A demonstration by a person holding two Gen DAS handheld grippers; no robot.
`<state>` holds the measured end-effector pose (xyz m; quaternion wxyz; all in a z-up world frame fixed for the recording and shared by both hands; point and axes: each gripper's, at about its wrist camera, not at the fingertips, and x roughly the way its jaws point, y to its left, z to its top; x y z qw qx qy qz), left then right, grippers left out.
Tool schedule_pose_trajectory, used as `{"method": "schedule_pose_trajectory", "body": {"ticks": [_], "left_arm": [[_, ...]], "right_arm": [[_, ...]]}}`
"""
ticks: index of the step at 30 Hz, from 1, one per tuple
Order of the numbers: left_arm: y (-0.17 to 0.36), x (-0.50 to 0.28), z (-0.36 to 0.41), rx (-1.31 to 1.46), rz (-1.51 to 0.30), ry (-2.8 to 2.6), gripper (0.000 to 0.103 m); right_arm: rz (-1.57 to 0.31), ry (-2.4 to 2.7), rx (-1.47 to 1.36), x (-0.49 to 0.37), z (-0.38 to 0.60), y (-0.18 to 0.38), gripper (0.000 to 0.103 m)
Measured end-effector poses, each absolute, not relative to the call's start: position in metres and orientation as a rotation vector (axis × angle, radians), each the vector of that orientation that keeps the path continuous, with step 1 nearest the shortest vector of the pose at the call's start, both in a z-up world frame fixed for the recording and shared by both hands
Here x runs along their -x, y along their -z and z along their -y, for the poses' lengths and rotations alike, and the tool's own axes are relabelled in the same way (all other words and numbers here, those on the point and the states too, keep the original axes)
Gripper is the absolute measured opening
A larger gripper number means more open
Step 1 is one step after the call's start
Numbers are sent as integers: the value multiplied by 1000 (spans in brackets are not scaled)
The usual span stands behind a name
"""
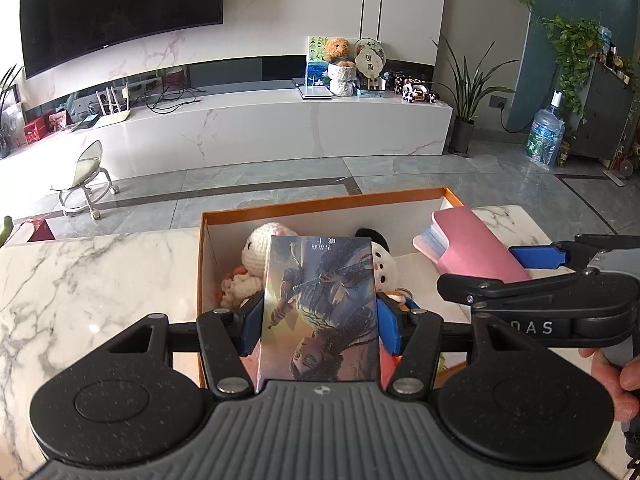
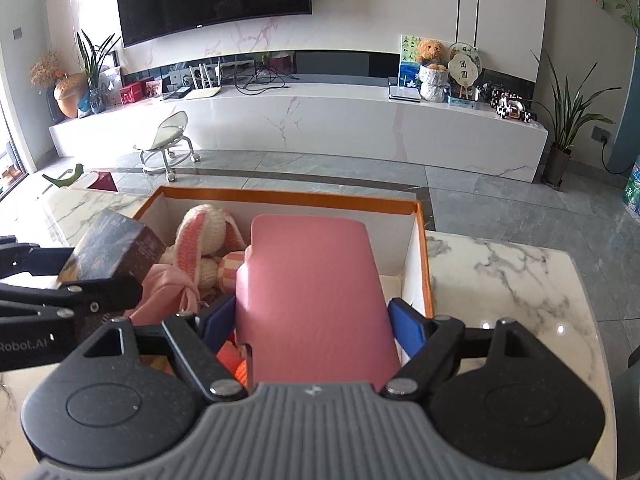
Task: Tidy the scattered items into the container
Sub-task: 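Lift the card holder and card box and carry both over the orange box, then lower the pink card holder into the box with right tool and open it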
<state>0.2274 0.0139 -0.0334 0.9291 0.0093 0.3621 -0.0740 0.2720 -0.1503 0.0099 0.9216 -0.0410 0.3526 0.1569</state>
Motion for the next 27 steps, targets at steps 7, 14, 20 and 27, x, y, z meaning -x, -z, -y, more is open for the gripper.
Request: {"method": "schedule_pose_trajectory", "body": {"ticks": [7, 14, 20, 27], "left_arm": [[49, -247, -16, -18, -759, 155, 66], [59, -254, -15, -12, -772, 167, 66], [63, -256, -12, -7, -781, 174, 66], [63, -258, -8, -8, -785, 177, 66]], "right_arm": [[-811, -271, 88, -321, 140, 24, 82], [-855, -204, 147, -340, 128, 43, 82], [-881, -185, 197, -341, 122, 46, 83], [-891, -187, 203, -341, 122, 46, 84]]}}
